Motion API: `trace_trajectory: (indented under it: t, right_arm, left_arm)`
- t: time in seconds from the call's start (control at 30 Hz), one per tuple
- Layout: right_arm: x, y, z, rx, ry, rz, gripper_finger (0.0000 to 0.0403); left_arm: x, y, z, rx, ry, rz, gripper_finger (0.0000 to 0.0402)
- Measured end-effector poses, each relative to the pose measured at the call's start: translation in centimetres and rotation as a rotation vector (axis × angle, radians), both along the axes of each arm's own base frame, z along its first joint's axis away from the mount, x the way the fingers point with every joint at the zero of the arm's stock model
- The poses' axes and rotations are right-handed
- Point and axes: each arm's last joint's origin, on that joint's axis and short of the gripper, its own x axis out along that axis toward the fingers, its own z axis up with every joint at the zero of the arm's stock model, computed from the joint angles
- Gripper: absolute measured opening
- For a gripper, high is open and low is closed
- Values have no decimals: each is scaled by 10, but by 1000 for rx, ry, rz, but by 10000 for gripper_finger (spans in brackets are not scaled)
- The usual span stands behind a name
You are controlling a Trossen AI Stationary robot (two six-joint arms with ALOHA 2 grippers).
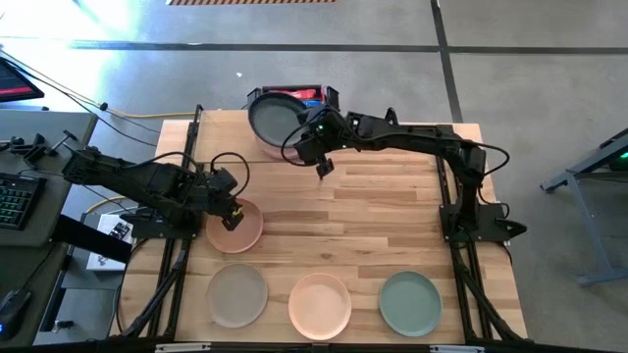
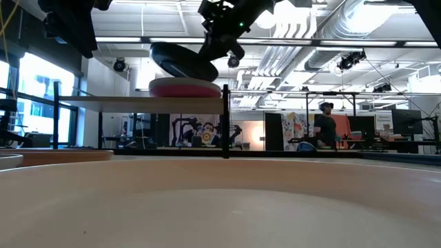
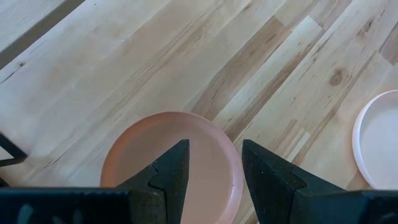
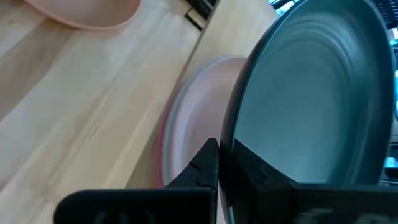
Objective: Place and stack plates onto a shelf
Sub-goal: Stack the black plate on top of the light orange plate on the shelf
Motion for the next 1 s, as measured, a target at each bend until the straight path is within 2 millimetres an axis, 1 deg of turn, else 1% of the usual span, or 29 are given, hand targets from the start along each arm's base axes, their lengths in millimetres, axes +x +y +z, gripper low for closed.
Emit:
trace_trajectory:
  t: [0.2,0.47,0.6,0.73,1.0]
  right_arm:
    - [-1,0,-1,-3,11,10,6]
    - [-1,0,-1,-41,21,26,45]
    - [-1,-2,-1,-79,35,-17,48]
    - [-2,-4,0,-158,64,-61,48]
    - [-5,-3,-4,-126,98,-65,48]
  left_arm:
    - [0,0,0,-6,-3,11,136]
    - [0,0,0,-7,-3,12,136]
    - [0,0,0,-5,-2,9,136]
    - [0,0,0,-5,-2,9,136]
    - [0,0,0,-5,-2,9,136]
